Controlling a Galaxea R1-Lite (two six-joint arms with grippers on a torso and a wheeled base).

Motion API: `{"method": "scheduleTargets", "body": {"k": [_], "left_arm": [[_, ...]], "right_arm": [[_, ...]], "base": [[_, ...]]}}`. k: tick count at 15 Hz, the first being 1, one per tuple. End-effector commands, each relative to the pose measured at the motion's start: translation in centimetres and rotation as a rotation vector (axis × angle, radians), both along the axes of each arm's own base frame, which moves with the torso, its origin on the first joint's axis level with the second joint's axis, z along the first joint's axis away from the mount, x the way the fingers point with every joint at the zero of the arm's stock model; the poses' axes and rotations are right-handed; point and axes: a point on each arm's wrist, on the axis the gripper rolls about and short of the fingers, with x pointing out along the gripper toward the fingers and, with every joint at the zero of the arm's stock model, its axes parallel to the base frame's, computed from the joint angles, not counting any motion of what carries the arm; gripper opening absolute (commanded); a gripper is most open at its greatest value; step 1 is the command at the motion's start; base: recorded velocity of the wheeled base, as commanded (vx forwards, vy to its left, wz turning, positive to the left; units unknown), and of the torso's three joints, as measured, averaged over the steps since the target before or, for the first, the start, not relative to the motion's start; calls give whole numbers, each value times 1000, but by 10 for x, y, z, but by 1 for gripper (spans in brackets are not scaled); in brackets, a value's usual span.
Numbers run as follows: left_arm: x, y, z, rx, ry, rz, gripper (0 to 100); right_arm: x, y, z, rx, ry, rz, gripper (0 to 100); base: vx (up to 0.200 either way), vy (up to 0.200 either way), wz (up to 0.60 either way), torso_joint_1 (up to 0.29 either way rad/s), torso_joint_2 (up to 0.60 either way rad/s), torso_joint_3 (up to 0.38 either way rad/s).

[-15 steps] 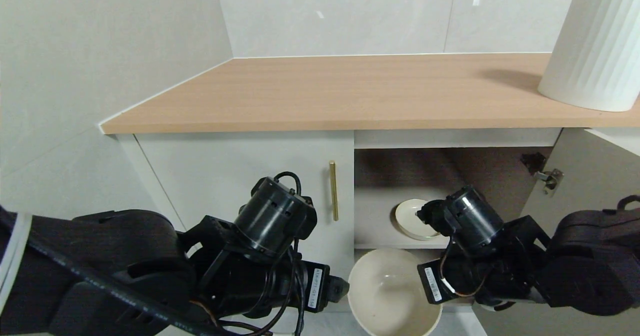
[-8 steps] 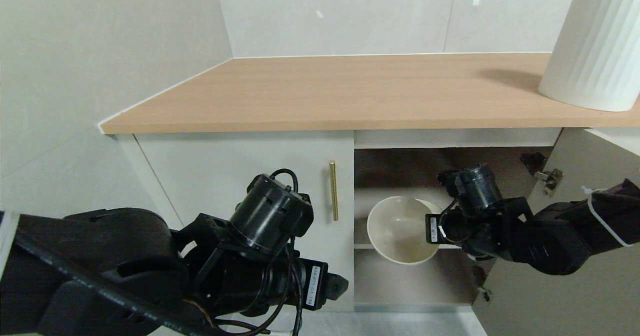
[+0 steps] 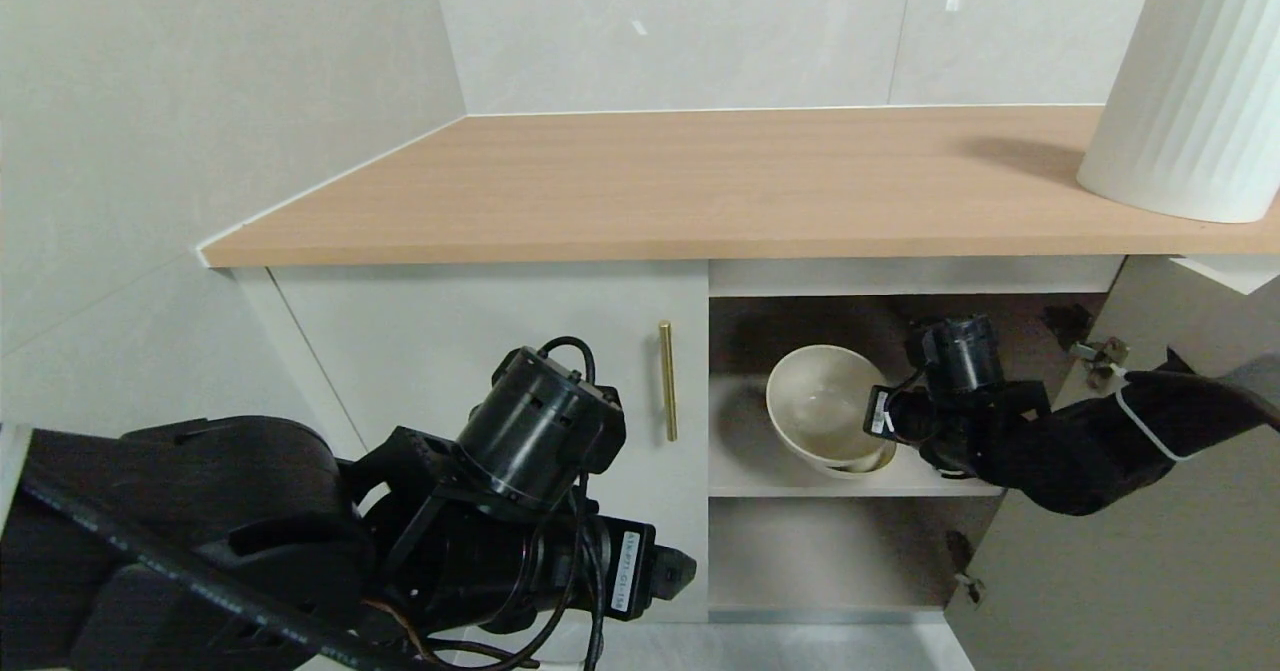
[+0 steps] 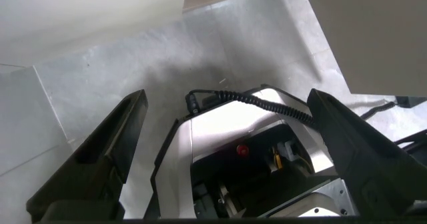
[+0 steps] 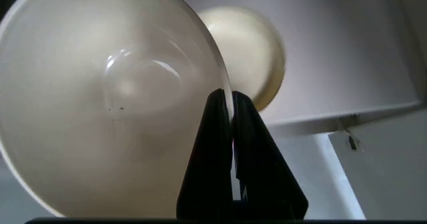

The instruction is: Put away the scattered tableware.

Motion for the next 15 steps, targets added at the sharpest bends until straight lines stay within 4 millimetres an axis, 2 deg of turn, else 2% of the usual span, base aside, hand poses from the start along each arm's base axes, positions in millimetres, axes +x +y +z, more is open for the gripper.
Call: {"method": "scheduleTargets", "body": {"k": [1,9,15], "left_arm": [[0,0,0,0,0,0,100],[0,0,0,1,-1,1,100],[0,0,0,0,-2,1,100]], "right_arm": [[8,-5,-4,4,2,-21,0],[38,-25,-32,10,34,-106,0],[45,-25,-43,23,48,-125,0]], "base": [[0,0,0,0,0,0],[0,0,0,0,0,0],[0,0,0,0,0,0]]}}
